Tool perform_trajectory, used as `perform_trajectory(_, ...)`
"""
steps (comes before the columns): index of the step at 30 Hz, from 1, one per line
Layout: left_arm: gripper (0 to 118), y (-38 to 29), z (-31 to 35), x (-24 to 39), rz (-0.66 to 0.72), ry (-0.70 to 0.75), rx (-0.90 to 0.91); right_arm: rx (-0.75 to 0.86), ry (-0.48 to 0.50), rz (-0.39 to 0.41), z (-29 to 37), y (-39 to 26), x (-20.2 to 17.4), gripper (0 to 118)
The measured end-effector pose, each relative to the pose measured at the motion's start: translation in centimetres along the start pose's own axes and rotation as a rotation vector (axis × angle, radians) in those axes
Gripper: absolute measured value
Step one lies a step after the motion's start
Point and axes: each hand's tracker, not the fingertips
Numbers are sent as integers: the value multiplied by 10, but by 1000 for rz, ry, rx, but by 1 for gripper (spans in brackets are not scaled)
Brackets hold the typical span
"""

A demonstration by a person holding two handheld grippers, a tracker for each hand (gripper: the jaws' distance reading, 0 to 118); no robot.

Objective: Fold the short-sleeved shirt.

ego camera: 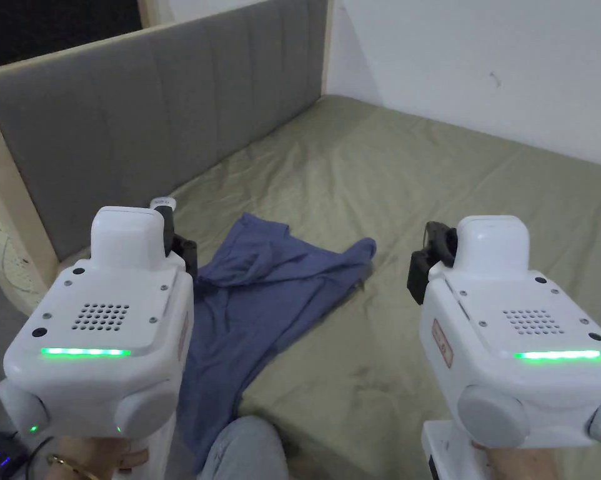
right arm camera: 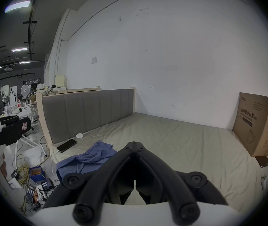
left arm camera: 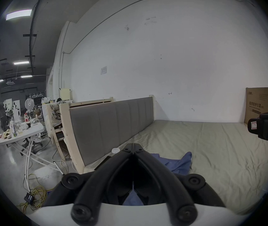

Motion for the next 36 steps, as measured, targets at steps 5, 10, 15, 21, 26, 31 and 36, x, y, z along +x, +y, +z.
perform_trajectory(5,2,-1,-6,-2,14,-1,-21,-5,15,-4,-2,0,-1,0)
perform_trajectory(10,36,3,-44,-3,28,-89,-150,-11,13,-6,-6,1,3,0)
perform_trajectory(15,118,6,-114,2,55,-178,-314,-30,1,-5,-14,-2,10,0)
perform_trajectory(21,118,-10,-230,35,13,-284,-589,-86,-24,0,-35,-12,25,0)
perform_trajectory(26,118,-51,-311,83,-79,-333,-805,-159,-58,3,-60,-26,42,0)
perform_trajectory(31,118,-105,-367,122,-191,-339,-1047,-236,-75,-43,-87,-45,63,0)
perform_trajectory(36,97,-137,-380,138,-276,-294,-1077,-285,-99,-49,-103,-65,78,0)
